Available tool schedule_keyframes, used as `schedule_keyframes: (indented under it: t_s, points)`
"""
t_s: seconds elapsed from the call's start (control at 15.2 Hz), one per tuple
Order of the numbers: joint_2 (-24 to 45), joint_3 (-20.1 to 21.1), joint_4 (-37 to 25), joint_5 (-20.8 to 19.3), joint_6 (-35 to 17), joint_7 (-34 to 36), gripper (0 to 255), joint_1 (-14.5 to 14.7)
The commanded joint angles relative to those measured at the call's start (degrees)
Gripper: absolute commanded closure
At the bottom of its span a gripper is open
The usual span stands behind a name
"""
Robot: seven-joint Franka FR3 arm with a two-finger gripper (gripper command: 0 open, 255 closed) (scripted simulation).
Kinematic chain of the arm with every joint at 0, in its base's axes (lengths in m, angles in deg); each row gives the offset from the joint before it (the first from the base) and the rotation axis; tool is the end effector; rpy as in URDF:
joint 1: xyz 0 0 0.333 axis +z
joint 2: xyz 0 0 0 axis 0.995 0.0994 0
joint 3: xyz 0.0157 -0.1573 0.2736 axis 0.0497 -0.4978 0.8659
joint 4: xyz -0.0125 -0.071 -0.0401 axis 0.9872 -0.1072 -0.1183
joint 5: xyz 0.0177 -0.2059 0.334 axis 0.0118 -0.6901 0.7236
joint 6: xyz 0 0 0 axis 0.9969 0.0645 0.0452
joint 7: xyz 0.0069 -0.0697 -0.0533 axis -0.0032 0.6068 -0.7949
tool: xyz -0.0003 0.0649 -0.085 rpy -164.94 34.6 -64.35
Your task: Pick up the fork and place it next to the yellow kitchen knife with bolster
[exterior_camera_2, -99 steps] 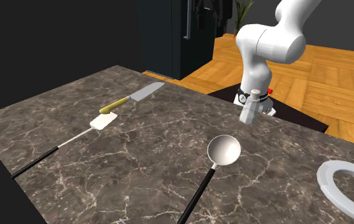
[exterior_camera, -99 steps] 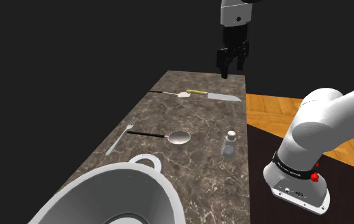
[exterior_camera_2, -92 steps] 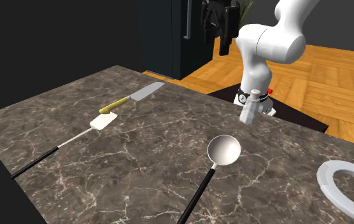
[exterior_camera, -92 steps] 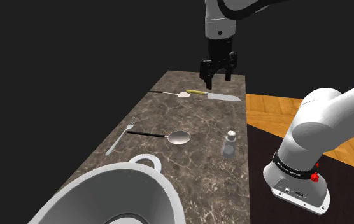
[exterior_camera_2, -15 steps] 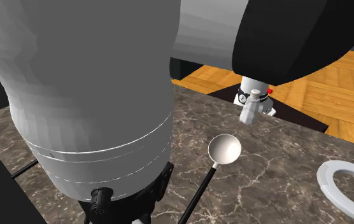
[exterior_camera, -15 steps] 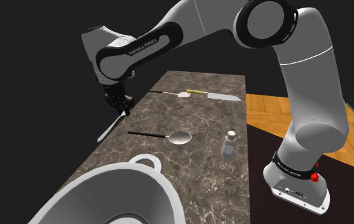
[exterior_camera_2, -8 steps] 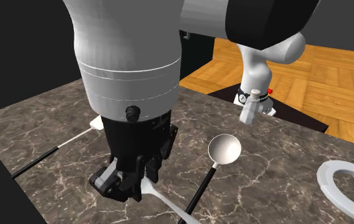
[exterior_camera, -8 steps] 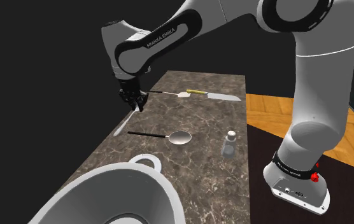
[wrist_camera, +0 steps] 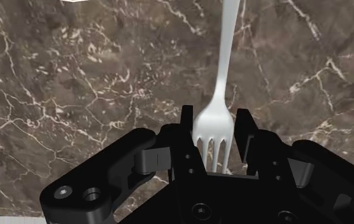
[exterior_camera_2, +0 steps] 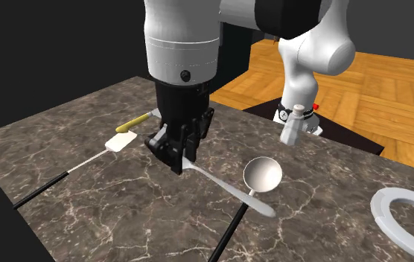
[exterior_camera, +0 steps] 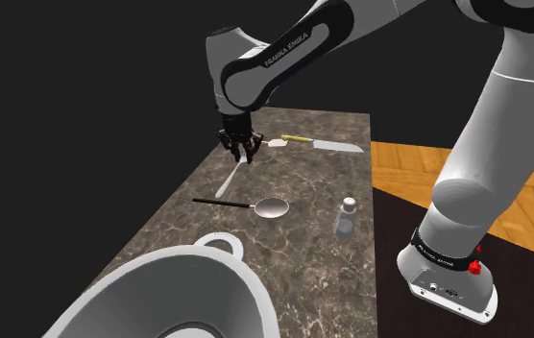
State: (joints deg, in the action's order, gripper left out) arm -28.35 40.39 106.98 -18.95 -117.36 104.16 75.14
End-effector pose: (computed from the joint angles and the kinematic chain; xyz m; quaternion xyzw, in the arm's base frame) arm 0.5255 0.1613 0.4059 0.8317 -0.5542 0.0326 0.0106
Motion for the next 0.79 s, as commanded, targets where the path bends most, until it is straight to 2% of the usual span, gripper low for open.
schedule_keyframes:
  t_s: [0.0,0.53,0.73]
  points:
    - [-4.23,-0.90,4.17,2.32,-0.60,-3.32,255,-1.17]
    - [-18.35,-7.23,18.77,8.02,-2.31,-15.67,255,-3.33]
    - [-17.10,-6.97,20.11,7.67,-4.84,-15.26,255,-3.39]
